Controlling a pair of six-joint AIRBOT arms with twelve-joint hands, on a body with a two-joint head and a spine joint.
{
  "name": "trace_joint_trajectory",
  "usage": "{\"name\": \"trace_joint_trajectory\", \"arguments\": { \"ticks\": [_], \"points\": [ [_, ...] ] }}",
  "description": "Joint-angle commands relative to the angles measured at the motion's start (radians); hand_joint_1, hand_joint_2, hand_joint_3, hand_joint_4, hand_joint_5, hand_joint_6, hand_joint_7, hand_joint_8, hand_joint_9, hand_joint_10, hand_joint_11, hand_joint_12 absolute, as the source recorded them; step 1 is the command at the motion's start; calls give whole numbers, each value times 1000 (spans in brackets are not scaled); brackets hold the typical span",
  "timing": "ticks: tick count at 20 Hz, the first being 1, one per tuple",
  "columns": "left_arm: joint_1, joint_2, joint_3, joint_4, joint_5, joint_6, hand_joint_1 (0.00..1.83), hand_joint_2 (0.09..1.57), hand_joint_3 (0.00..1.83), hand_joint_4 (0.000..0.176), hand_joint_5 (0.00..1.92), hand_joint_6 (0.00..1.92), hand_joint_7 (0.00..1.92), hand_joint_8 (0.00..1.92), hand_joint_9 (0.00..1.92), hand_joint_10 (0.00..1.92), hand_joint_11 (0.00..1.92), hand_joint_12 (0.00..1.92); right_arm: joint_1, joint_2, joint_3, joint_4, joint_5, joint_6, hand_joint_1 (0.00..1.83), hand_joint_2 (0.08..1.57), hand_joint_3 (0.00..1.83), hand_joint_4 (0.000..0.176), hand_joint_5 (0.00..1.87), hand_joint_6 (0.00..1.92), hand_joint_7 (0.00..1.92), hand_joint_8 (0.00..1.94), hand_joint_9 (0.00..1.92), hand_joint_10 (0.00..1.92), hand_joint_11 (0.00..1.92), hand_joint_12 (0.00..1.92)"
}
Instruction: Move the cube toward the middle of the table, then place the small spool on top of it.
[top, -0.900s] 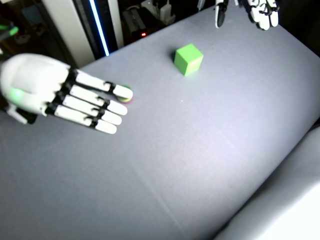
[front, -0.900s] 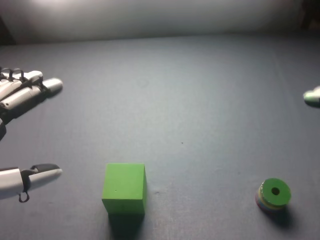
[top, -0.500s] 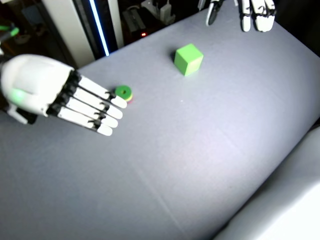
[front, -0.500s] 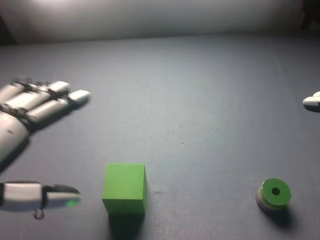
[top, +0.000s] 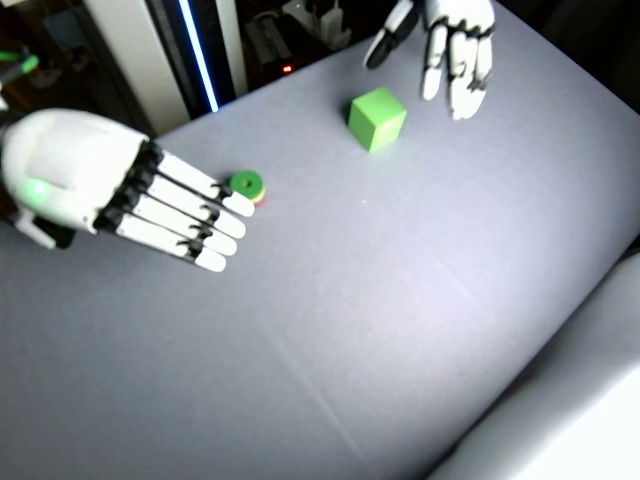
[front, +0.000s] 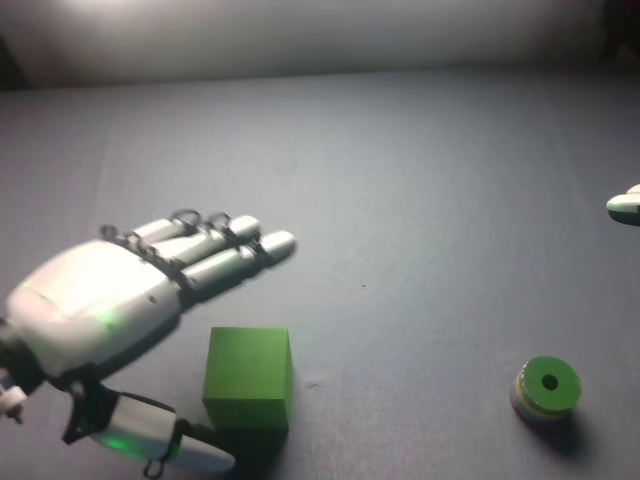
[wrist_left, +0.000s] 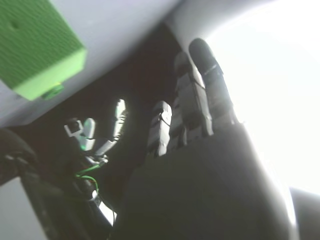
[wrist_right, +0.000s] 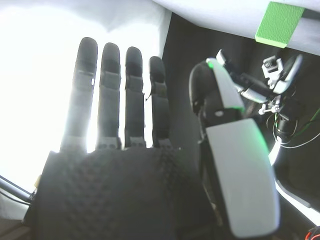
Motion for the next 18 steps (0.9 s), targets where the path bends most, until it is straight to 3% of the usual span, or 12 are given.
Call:
{"name": "trace_joint_trajectory", "arguments": {
  "ticks": [1, 6, 7, 8, 9, 11, 12, 13, 14, 15, 17, 18],
  "points": [
    [-15, -2, 8, -7, -92, -3, 736, 701, 2, 176, 0, 0, 49, 4, 280, 0, 95, 608, 13, 1, 6, 17, 117, 7, 747, 1309, 0, 0, 529, 0, 560, 0, 547, 2, 451, 288],
    [-57, -37, 39, 6, -22, 6, 682, 741, 4, 176, 45, 13, 181, 16, 359, 16, 53, 700, 13, 1, 7, 18, 117, 7, 717, 1310, 0, 0, 556, 0, 599, 1, 591, 1, 511, 240],
    [-57, -38, 40, 5, -24, 6, 666, 783, 6, 142, 205, 17, 328, 20, 447, 23, 89, 736, 13, 1, 6, 18, 117, 7, 695, 1312, 1, 0, 554, 0, 592, 1, 589, 0, 512, 234],
    [-57, -38, 42, -1, -27, 5, 723, 842, 4, 68, 460, 17, 583, 28, 643, 57, 175, 848, 13, 1, 6, 18, 117, 7, 706, 1307, 0, 0, 564, 3, 596, 2, 593, 1, 518, 231],
    [-57, -38, 42, -3, -28, 5, 736, 876, 0, 59, 553, 4, 704, 20, 744, 61, 191, 944, 13, 1, 6, 18, 117, 7, 710, 1307, 0, 0, 567, 4, 595, 1, 596, 2, 521, 231],
    [-57, -38, 45, -14, -33, 5, 758, 892, 0, 14, 676, 5, 825, 32, 904, 151, 236, 1181, 13, 1, 6, 18, 117, 7, 701, 1319, 4, 0, 561, 1, 594, 2, 589, 0, 521, 227],
    [-57, -39, 46, -20, -33, 5, 766, 890, 0, 10, 670, 1, 839, 13, 871, 297, 254, 1236, 13, 1, 6, 19, 117, 7, 689, 1323, 4, 0, 553, 0, 589, 0, 577, 0, 509, 218],
    [-57, -39, 48, -23, -33, 5, 777, 888, 0, 43, 651, 0, 811, 2, 783, 472, 242, 1299, 13, 1, 6, 19, 117, 8, 697, 1318, 1, 0, 564, 3, 601, 4, 594, 6, 537, 228],
    [-57, -39, 50, -27, -32, 4, 785, 882, 0, 51, 669, 2, 795, 1, 764, 455, 256, 1213, 13, 1, 6, 19, 117, 8, 676, 1317, 1, 0, 563, 2, 599, 2, 594, 4, 540, 227],
    [-57, -39, 51, -32, -33, 4, 820, 890, 0, 34, 703, 3, 805, 4, 791, 479, 288, 1233, 13, 1, 6, 19, 117, 8, 666, 1321, 2, 0, 556, 0, 586, 0, 579, 0, 524, 217],
    [-57, -37, 57, -46, -41, 4, 827, 907, 1, 0, 716, 0, 819, 2, 706, 796, 331, 1407, 12, 1, 6, 21, 117, 8, 736, 1319, 0, 0, 560, 2, 607, 7, 597, 7, 540, 218],
    [-57, -36, 59, -54, -45, 4, 827, 923, 1, 0, 719, 0, 830, 6, 633, 1011, 338, 1490, 12, 1, 6, 21, 117, 8, 684, 1322, 1, 0, 559, 1, 610, 5, 601, 6, 546, 218]
  ]
}}
